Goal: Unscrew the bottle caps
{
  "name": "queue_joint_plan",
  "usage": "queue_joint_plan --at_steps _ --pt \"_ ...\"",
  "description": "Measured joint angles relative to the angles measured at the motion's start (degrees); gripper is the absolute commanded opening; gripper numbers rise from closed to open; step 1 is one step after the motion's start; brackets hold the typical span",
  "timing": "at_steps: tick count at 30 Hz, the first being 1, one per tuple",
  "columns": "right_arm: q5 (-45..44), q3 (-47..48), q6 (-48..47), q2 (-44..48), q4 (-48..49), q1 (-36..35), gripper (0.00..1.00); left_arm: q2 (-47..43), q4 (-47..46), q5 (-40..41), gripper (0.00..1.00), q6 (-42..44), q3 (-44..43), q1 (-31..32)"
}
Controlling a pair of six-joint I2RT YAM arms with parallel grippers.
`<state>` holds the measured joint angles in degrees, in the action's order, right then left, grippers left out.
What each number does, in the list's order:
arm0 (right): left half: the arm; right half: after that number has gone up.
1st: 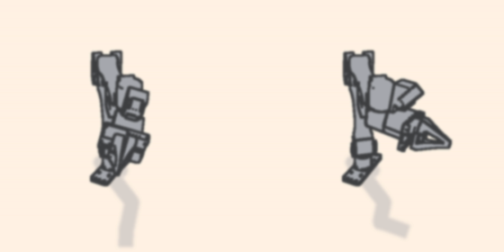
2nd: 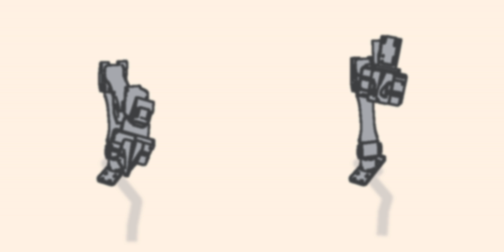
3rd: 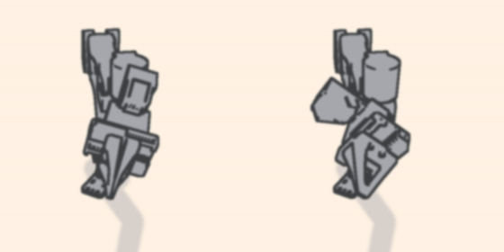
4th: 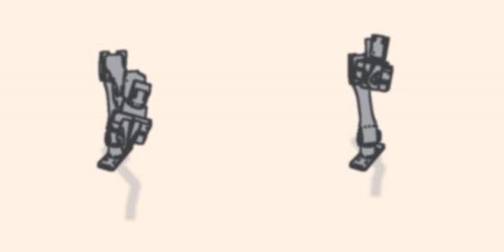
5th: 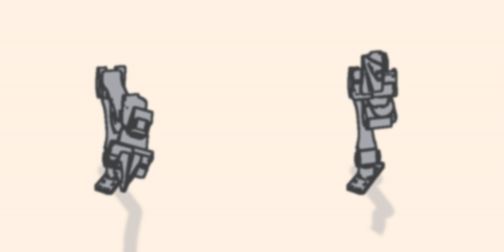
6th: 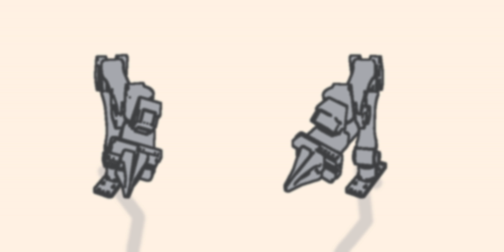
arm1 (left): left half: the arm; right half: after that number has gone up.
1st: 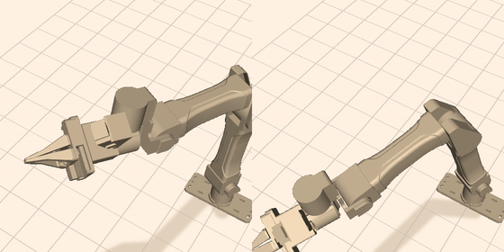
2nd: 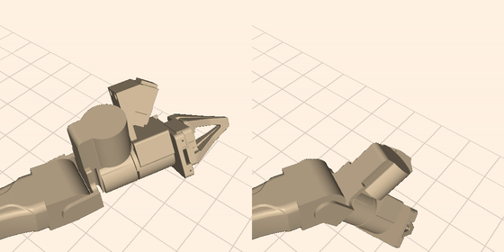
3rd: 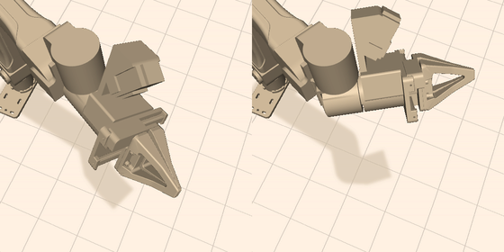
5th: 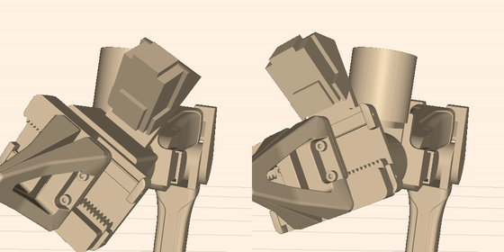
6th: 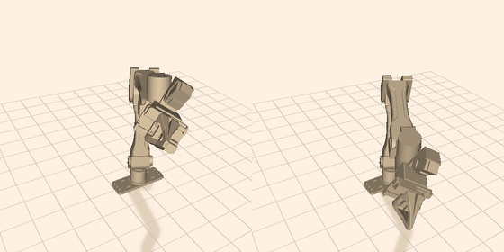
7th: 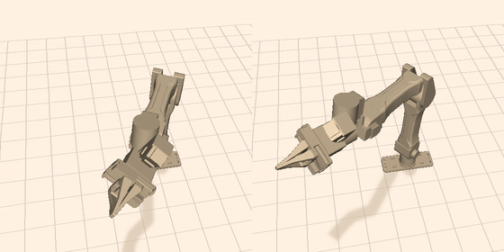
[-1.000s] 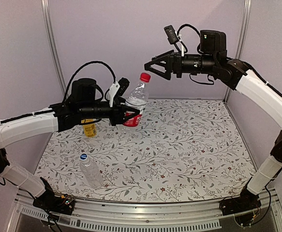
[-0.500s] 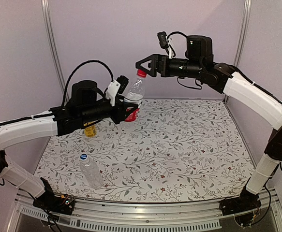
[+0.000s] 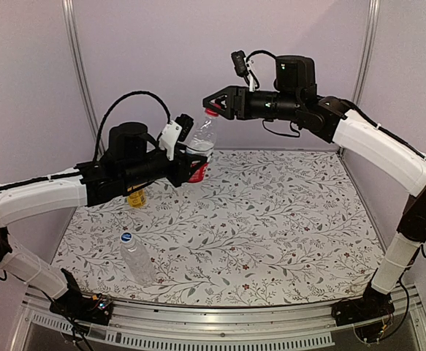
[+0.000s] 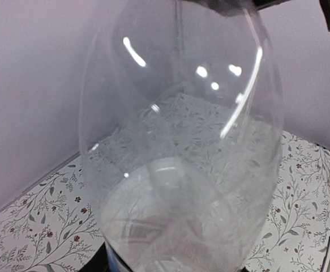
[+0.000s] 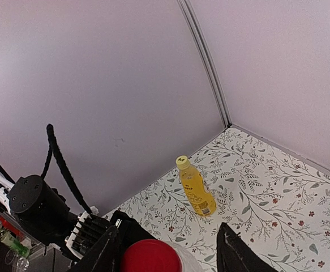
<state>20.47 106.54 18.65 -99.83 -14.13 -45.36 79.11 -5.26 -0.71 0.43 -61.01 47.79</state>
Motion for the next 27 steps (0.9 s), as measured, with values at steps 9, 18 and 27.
queue_joint_plan --at_steps 9,18,27 --pt "1.31 0.0 -0.17 -0.02 0.0 0.0 0.45 0.04 0.07 0.15 0.39 0.22 0.0 0.13" --pt "2.71 0.0 -0.35 -0.15 0.0 -0.02 0.26 0.07 0.17 0.17 0.39 0.28 0.0 0.2" --pt "7.3 0.0 -5.25 -0.2 -0.48 0.52 0.13 0.04 0.83 -4.11 0.4 1.53 0.0 -0.15"
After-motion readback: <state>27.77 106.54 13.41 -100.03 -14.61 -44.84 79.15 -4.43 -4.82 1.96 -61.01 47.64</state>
